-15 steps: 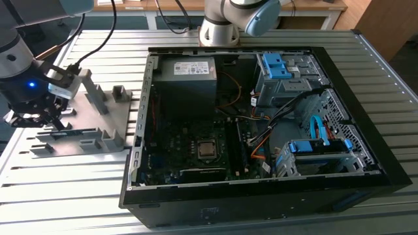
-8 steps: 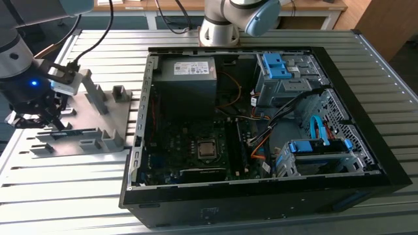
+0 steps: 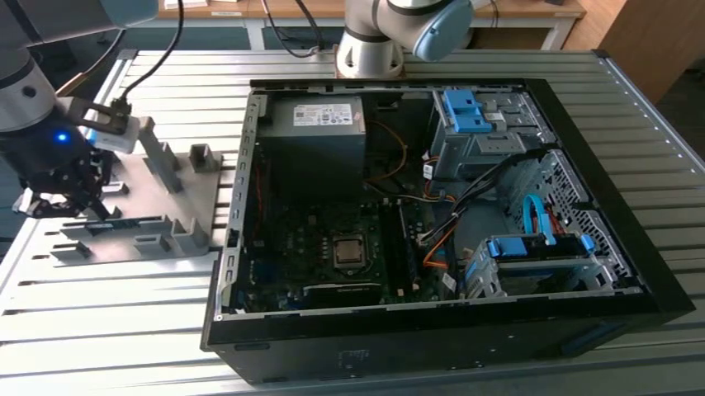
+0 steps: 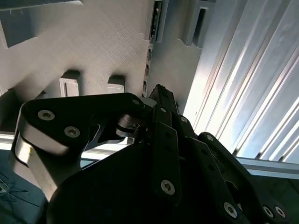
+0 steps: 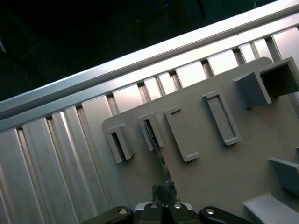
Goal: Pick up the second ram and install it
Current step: 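Pick up the second ram and move it above second insertion slot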
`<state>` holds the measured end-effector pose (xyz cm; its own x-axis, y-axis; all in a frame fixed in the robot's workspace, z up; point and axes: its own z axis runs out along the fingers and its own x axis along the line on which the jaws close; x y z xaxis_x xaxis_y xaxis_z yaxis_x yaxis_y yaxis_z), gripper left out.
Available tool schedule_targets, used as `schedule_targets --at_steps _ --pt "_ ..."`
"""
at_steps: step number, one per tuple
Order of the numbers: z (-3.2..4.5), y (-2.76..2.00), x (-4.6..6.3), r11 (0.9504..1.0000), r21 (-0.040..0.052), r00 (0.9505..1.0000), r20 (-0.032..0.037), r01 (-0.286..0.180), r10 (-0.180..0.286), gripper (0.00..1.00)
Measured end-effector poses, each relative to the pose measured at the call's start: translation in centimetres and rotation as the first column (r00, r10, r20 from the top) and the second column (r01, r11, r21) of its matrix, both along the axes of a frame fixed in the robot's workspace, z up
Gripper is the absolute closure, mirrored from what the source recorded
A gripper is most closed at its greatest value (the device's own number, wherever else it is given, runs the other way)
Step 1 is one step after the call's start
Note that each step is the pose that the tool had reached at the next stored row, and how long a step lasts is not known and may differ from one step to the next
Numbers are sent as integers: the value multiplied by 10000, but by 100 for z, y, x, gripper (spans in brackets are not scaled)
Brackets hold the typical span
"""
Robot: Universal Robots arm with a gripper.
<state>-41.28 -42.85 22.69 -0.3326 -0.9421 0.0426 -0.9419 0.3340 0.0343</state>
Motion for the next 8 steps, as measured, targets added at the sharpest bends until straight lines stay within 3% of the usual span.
schedule_targets --at_steps 5,6,8 --pt "-3 0 0 9962 25 9962 3 -872 872 90" --pt "-3 0 -1 9950 50 9950 4 -1001 1001 90" --pt "-4 0 0 9928 186 9930 20 -1180 1180 90"
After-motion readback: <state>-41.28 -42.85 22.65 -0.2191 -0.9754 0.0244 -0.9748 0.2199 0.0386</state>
